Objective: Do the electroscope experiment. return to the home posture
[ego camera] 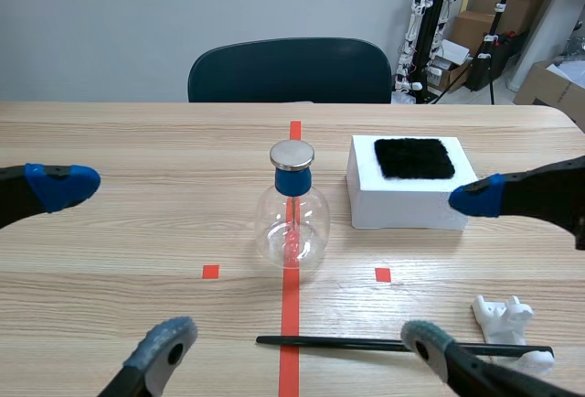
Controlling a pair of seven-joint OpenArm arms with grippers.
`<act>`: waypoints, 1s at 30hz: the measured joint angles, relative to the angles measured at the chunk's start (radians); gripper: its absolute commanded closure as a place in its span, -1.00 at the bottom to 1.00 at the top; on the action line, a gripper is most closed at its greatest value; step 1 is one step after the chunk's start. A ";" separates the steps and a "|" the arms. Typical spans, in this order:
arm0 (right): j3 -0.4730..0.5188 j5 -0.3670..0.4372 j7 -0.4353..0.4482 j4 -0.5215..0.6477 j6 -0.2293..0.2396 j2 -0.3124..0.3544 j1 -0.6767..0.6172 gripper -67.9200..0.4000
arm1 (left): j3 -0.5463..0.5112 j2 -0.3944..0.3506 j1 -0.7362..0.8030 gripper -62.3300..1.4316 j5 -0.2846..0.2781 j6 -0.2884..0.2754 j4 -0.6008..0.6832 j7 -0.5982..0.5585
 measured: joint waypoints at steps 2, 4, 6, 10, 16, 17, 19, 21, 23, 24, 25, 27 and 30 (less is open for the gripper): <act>-0.011 0.000 0.003 0.000 0.000 0.027 0.000 -1.00 | 0.000 0.000 -0.010 -1.00 0.000 0.013 0.000 0.012; -0.010 0.000 0.031 0.000 0.000 0.048 0.000 -1.00 | 0.000 0.000 -0.013 -1.00 0.000 0.014 0.000 0.011; -0.010 0.000 0.050 0.000 0.000 0.056 0.000 -1.00 | 0.002 -0.011 -0.016 -1.00 0.000 0.014 0.000 0.012; -0.010 0.000 0.030 0.000 -0.021 0.055 0.002 -1.00 | 0.012 -0.031 -0.036 -1.00 0.000 0.014 0.000 0.012; -0.010 0.004 0.027 0.000 -0.052 0.055 0.002 -1.00 | 0.012 -0.030 -0.041 -1.00 0.000 0.014 0.000 0.018; -0.010 0.018 0.027 0.000 -0.050 0.055 0.002 -1.00 | 0.012 -0.030 -0.041 -1.00 0.000 0.014 0.000 0.021; -0.010 0.055 0.027 0.000 -0.066 0.055 0.002 -1.00 | 0.012 -0.030 -0.041 -1.00 0.000 0.014 0.000 0.028; -0.010 0.079 0.027 0.000 -0.072 0.055 0.002 -1.00 | 0.012 -0.030 -0.041 -1.00 0.000 0.014 0.000 0.028; -0.010 0.079 0.028 0.000 -0.068 0.055 0.002 -1.00 | 0.012 -0.030 -0.041 -1.00 0.000 0.014 0.000 0.028; -0.010 0.079 0.028 0.000 -0.071 0.055 0.002 -1.00 | 0.012 -0.030 -0.041 -1.00 0.000 0.014 0.000 0.028; -0.010 0.079 0.028 0.000 -0.082 0.055 0.002 -1.00 | 0.012 -0.030 -0.041 -1.00 0.000 0.014 0.000 0.028; -0.010 0.082 0.028 0.000 -0.109 0.055 0.002 -1.00 | 0.012 -0.030 -0.041 -1.00 0.000 0.014 0.000 0.028; -0.010 0.082 0.028 0.000 -0.148 0.055 0.002 -1.00 | 0.012 -0.030 -0.041 -1.00 0.000 0.014 0.000 0.028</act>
